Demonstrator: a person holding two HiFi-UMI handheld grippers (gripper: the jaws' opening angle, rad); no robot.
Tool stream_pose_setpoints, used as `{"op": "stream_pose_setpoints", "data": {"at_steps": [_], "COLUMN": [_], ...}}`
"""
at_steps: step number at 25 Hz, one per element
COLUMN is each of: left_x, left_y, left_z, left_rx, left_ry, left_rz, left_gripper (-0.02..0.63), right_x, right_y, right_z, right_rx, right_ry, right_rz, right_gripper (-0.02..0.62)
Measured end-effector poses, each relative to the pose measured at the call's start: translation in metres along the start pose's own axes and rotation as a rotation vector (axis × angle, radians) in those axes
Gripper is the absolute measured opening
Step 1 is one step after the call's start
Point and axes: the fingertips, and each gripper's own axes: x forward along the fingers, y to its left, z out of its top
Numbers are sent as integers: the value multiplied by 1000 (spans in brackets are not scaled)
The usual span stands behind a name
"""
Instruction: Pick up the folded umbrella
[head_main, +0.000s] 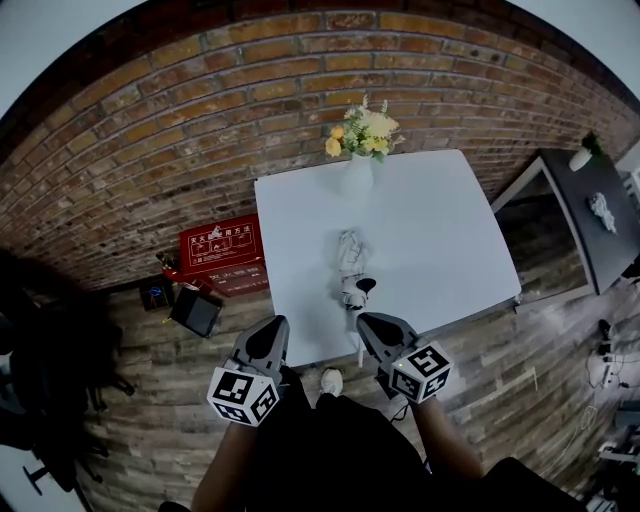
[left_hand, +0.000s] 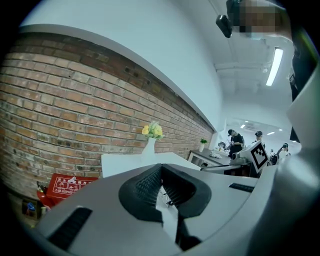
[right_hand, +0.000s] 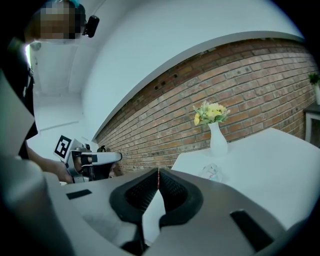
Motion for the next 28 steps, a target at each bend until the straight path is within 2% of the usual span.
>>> {"op": "stream_pose_setpoints", "data": {"at_steps": [4, 12, 21, 28], "left_x": [5, 37, 81, 103], "left_y": [8, 22, 28, 36], "left_z": [2, 5, -11, -18], "left_rx": [-2, 17, 44, 41], "left_ry": [8, 44, 148, 199], "left_rz": [-7, -75, -187, -244], "left_gripper": [14, 14, 14, 14], "right_x": [9, 23, 45, 70], "right_y": [-4, -36, -85, -111], "right_z": [-1, -19, -48, -54], "right_rx": [-23, -47, 49, 72], "right_ry": [13, 70, 142, 199], "right_rz": [-20, -138, -290, -344], "right_gripper": [23, 23, 23, 25]}}
